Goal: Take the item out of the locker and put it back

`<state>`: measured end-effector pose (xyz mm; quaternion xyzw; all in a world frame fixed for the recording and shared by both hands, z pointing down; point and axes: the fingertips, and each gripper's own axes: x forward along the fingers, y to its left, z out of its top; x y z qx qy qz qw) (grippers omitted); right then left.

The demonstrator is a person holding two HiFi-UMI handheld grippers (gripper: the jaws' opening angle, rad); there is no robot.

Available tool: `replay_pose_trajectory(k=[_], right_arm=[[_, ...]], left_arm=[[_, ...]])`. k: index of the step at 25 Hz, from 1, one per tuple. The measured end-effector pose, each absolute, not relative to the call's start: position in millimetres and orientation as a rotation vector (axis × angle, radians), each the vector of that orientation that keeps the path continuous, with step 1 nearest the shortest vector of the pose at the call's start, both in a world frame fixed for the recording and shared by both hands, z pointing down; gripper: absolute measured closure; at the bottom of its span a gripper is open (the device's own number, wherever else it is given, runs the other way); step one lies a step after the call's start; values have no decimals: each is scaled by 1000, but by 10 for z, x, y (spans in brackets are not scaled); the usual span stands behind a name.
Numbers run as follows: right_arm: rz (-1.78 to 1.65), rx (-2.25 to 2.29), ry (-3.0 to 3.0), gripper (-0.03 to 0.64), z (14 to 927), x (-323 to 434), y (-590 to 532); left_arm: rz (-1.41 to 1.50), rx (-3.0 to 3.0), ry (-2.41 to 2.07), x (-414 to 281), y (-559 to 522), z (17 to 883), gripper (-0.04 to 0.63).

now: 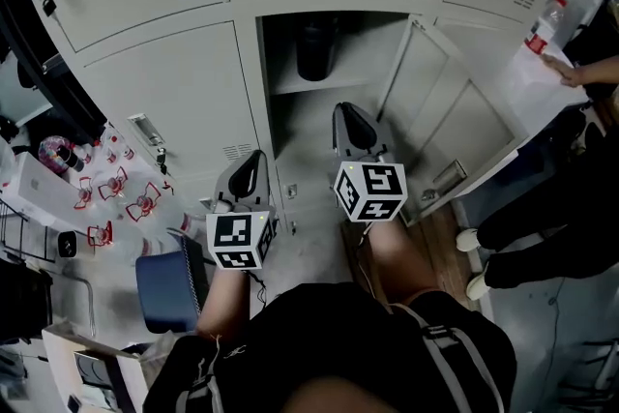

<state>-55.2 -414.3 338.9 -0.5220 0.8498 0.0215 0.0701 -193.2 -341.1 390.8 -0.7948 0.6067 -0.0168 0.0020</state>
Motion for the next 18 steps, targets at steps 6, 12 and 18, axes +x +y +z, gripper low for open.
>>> replay_pose_trajectory(k=[6,12,18], right_arm=[[12,-1619,2574,606,3686,-473,-3986],[-15,-1547,2565,606,3678,-456,-3803],[4,-1520,2572,604,3600,-470,-3721]], left_arm=[[-62,-2508,1884,-1820,-3333,3943,583],[-37,-2485,1893,-1839,-3277,3880,583],[-38,-2483,1891,-1817,-3248,3863,583]])
